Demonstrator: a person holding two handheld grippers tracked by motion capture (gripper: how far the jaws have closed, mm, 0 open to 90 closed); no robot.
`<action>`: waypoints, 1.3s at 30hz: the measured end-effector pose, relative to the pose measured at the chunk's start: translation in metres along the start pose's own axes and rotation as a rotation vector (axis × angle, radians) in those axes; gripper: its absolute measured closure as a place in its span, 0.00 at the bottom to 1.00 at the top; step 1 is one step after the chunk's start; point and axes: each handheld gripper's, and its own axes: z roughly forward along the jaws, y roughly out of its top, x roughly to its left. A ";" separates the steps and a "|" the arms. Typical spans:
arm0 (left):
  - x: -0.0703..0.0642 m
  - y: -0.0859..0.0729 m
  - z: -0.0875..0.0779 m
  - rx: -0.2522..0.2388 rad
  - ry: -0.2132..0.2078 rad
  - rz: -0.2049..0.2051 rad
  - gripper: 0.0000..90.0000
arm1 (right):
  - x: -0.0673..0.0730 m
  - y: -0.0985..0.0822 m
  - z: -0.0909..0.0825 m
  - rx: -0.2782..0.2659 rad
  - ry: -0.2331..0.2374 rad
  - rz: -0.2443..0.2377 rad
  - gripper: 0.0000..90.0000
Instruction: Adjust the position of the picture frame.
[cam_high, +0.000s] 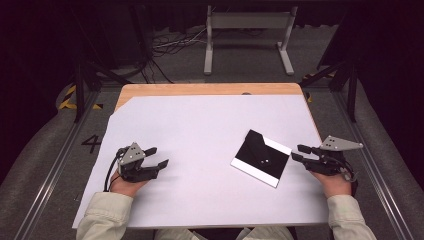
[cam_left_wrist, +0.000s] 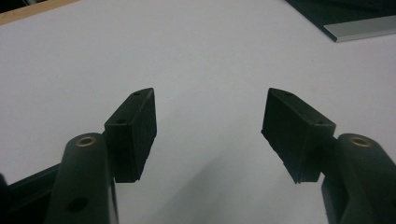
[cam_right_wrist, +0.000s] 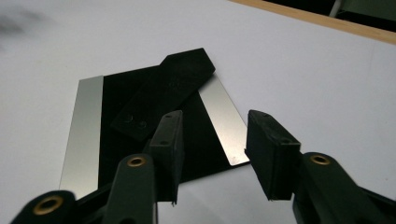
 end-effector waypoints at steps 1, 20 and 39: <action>-0.001 0.001 -0.001 0.003 0.009 0.007 0.41 | 0.000 0.001 -0.001 -0.002 -0.003 0.002 0.69; -0.003 0.002 0.002 0.015 0.029 0.015 0.41 | 0.004 0.005 0.001 0.090 -0.037 0.010 1.00; -0.002 0.001 0.008 0.054 0.027 0.007 0.40 | -0.005 0.006 0.028 0.286 -0.074 0.036 1.00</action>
